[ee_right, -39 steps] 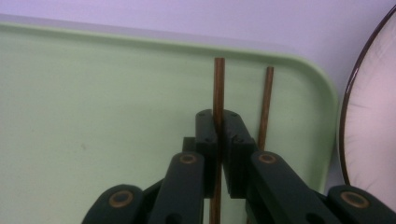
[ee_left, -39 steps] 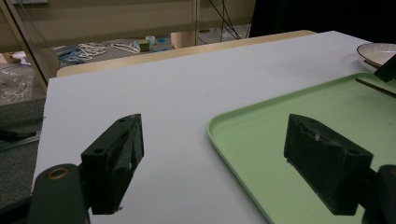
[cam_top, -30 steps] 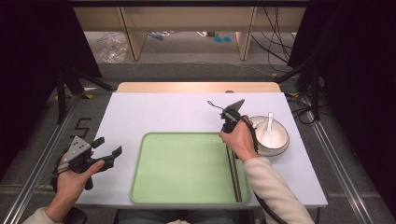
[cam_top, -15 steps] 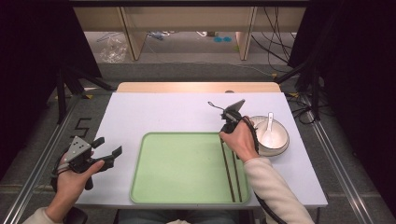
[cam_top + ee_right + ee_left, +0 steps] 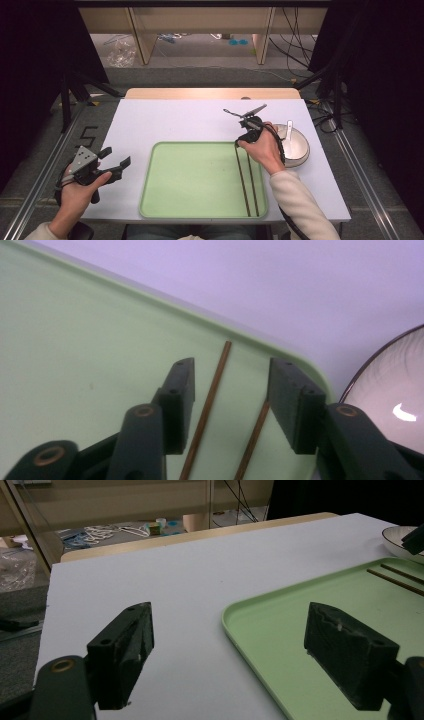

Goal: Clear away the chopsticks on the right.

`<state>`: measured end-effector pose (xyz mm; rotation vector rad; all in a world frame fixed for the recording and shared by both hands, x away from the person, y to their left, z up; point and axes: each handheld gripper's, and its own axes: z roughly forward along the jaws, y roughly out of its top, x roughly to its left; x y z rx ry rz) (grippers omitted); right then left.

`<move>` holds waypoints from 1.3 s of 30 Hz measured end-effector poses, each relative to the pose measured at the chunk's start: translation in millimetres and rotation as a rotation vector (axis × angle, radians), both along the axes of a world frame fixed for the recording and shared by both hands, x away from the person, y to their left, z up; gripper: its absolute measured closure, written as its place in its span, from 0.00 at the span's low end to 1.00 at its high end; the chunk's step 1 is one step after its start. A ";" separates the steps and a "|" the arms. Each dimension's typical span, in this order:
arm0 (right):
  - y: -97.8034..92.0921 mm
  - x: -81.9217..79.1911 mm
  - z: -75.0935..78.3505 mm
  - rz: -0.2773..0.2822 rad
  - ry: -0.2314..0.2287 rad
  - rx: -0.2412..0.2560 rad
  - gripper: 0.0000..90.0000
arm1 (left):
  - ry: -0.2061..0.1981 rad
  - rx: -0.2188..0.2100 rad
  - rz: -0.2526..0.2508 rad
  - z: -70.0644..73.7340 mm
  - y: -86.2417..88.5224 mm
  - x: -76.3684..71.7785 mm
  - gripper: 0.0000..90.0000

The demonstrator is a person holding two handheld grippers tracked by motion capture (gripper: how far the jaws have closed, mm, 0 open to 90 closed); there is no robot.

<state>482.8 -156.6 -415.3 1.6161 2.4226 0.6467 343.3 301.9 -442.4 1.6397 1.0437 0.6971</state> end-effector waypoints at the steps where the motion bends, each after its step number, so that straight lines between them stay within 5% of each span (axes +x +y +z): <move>1: -0.7 -2.8 1.6 -0.001 -0.014 0.001 0.56 | 0.000 0.000 0.000 0.0 -0.1 0.0 0.22; 4: -10.6 -6.8 4.1 0.083 -0.108 -0.011 0.50 | 0.004 0.008 0.000 0.1 0.1 0.3 0.22; 10: -23.1 -16.7 7.8 0.154 -0.191 0.068 0.44 | -0.003 -0.003 0.002 -0.3 -0.7 0.0 0.22; 18: -33.9 -32.4 15.9 0.190 -0.347 0.108 0.40 | 0.000 0.002 0.003 0.1 0.0 -0.1 0.22; 23: -41.8 -46.4 15.2 0.194 -0.394 0.151 0.40 | -0.002 0.002 0.004 0.3 0.2 -0.3 0.22; 25: -46.7 -48.8 12.7 0.240 -0.442 0.146 0.40 | -0.002 0.001 0.003 0.2 -0.1 -0.3 0.22; 31: -54.3 -68.7 10.5 0.199 -0.469 0.173 0.39 | -0.002 0.004 0.003 0.3 0.0 -0.5 0.22; 39: -63.2 -89.1 -0.5 0.226 -0.468 0.167 0.40 | -0.002 0.004 0.002 0.3 0.1 -0.6 0.22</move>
